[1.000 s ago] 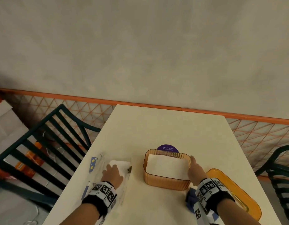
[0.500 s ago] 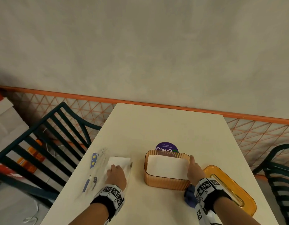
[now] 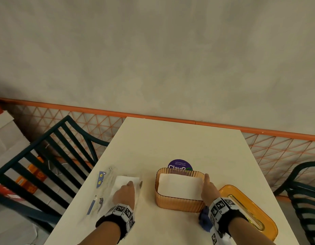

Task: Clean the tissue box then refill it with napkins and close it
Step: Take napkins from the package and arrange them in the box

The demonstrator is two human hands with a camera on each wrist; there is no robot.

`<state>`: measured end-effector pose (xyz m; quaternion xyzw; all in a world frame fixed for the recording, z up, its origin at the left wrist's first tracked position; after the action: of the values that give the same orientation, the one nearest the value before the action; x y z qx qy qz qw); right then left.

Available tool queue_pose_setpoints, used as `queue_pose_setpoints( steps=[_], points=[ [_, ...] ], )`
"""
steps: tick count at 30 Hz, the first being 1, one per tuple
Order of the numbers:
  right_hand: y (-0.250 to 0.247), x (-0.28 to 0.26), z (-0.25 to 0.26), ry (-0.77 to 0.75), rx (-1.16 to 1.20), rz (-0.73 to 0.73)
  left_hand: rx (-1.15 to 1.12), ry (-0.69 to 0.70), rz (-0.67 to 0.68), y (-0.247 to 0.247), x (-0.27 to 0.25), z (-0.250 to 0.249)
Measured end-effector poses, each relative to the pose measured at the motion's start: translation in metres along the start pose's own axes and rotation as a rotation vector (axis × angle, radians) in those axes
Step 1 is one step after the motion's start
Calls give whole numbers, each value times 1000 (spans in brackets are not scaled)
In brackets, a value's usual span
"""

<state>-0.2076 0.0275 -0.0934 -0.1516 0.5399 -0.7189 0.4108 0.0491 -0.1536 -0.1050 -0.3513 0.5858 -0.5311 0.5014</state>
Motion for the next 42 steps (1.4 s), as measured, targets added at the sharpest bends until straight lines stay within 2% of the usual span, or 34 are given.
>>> queue_pose_setpoints(
  steps=[9,10,13,15,18,20,22,24,26,27,29,31,33,35,36,37,40,42],
  points=[
    [-3,-6,2,-7,45,92,-142,-28,15,-30,1,22],
    [-11,-8,4,-22,70,82,-177,-31,-14,-43,-3,25],
    [-54,-12,21,-128,152,-102,-252,-1,-207,-103,-24,30],
    [-75,-18,46,-192,362,-111,-281,77,-347,-144,-46,21],
    [-77,-38,100,-178,853,149,-337,249,-470,-180,-77,-10],
    [-78,-53,130,-161,1077,315,-426,425,-506,-186,-94,-35],
    [-83,-62,149,-207,1165,417,-450,620,-500,-178,-110,-57],
    [-89,-61,148,-241,1177,379,-499,745,-476,-163,-116,-68],
    [-96,-60,138,-287,1100,303,-711,798,-387,-155,-115,-65],
    [-101,-60,132,-306,1040,258,-863,775,-320,-152,-110,-60],
    [-109,-62,121,-314,976,189,-1202,594,-161,-145,-93,-44],
    [-116,-64,112,-307,965,156,-1456,239,22,-126,-68,-30],
    [-120,-66,106,-301,957,134,-1637,-71,341,-99,-55,-33],
    [-120,-68,103,-283,957,120,-1743,-197,659,-82,-57,-53],
    [-118,-68,101,-269,951,122,-1732,-199,725,-78,-57,-62],
    [-114,-67,99,-252,939,125,-1660,-165,721,-80,-58,-68],
    [-108,-59,88,-177,923,82,-1398,-102,500,-92,-49,-71],
    [-108,-48,74,-107,906,2,-1315,-63,417,-98,-42,-74]
  ],
)
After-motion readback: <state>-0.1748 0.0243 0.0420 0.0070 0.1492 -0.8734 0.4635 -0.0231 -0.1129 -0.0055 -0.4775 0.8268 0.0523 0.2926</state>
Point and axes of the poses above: each hand's wrist, its own x-axis towards the middle knuckle, its own y-axis out of the palm, z = x × y, the point moved 9 cm from there along x, towards the middle knuckle, and after that the axes turned 12 degrees about -y, right-handed, at the moved point
